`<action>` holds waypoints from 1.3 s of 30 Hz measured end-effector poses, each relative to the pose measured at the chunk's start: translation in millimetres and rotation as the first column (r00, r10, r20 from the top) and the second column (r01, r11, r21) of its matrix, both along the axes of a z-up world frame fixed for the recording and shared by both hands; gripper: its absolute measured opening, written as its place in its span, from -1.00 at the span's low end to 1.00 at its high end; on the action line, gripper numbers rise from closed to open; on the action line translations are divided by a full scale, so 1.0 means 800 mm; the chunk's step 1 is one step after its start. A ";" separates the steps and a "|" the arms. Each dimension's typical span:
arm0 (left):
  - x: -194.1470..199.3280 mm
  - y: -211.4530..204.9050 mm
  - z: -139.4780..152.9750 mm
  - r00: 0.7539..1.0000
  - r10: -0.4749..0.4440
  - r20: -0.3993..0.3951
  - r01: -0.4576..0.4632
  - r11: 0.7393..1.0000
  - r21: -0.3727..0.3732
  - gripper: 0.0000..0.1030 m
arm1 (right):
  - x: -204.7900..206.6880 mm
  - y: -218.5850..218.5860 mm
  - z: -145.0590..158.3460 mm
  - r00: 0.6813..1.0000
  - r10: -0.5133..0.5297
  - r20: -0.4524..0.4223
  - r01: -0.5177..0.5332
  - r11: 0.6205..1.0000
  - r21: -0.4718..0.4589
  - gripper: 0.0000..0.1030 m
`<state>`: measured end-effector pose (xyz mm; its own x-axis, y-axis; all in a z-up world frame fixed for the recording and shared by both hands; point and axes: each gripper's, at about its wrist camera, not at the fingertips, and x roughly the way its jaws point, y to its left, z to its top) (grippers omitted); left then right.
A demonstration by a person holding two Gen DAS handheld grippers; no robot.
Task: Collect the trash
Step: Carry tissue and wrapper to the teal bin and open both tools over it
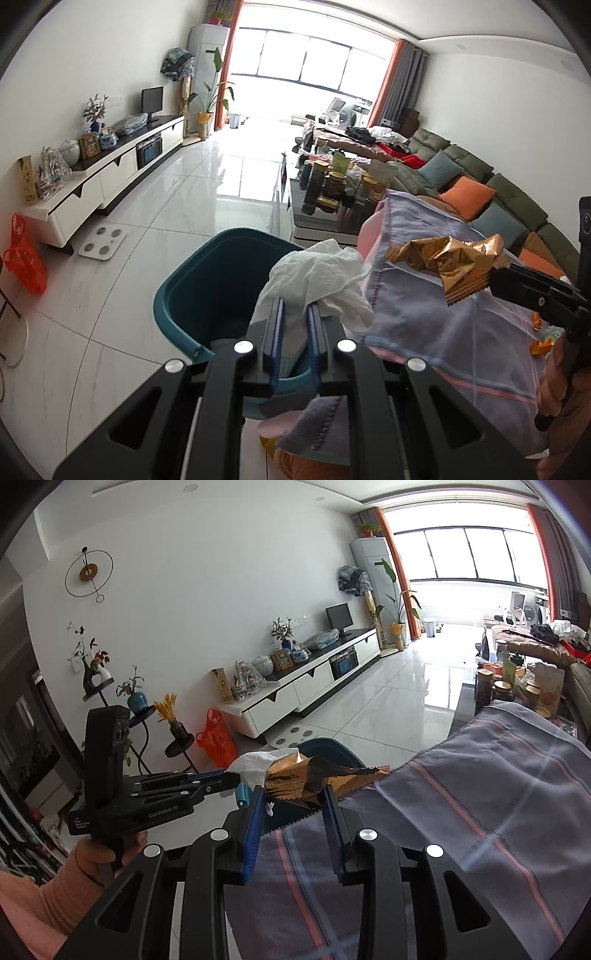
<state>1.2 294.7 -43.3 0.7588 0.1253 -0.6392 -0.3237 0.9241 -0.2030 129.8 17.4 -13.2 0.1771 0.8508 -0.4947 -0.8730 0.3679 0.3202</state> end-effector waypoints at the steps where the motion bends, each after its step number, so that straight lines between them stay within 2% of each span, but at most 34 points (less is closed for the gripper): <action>1: 0.001 0.003 -0.002 1.000 0.004 -0.004 -0.004 1.000 -0.002 -0.73 | 0.000 0.004 -0.001 1.000 0.004 0.002 -0.004 1.000 -0.004 -0.39; 10: 0.012 0.018 -0.019 0.999 0.029 -0.040 -0.029 1.000 -0.004 -0.73 | 0.008 0.037 -0.014 1.000 0.026 -0.007 -0.026 0.998 -0.052 -0.38; 20: 0.032 0.026 -0.042 0.994 0.049 -0.094 -0.049 0.999 0.008 -0.73 | 0.029 0.078 -0.035 0.997 0.034 -0.071 -0.042 0.992 -0.120 -0.37; 34: 0.055 0.041 -0.071 0.987 0.061 -0.149 -0.065 0.998 -0.023 -0.72 | 0.052 0.124 -0.062 0.988 0.019 -0.155 -0.052 0.977 -0.209 -0.25; 35: 0.056 0.042 -0.073 0.987 0.060 -0.151 -0.064 0.998 -0.026 -0.72 | 0.054 0.125 -0.062 0.987 0.016 -0.161 -0.050 0.977 -0.207 -0.19; 39: 0.062 0.046 -0.080 0.986 0.060 -0.158 -0.068 0.997 -0.044 -0.62 | 0.059 0.126 -0.065 0.983 0.004 -0.181 -0.043 0.976 -0.212 -0.13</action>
<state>50.9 331.5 -107.5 0.6402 0.1356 -0.7561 -0.4131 0.8906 -0.1901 176.6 118.5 -64.9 0.0507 0.7245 -0.6874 -0.8178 0.4252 0.3878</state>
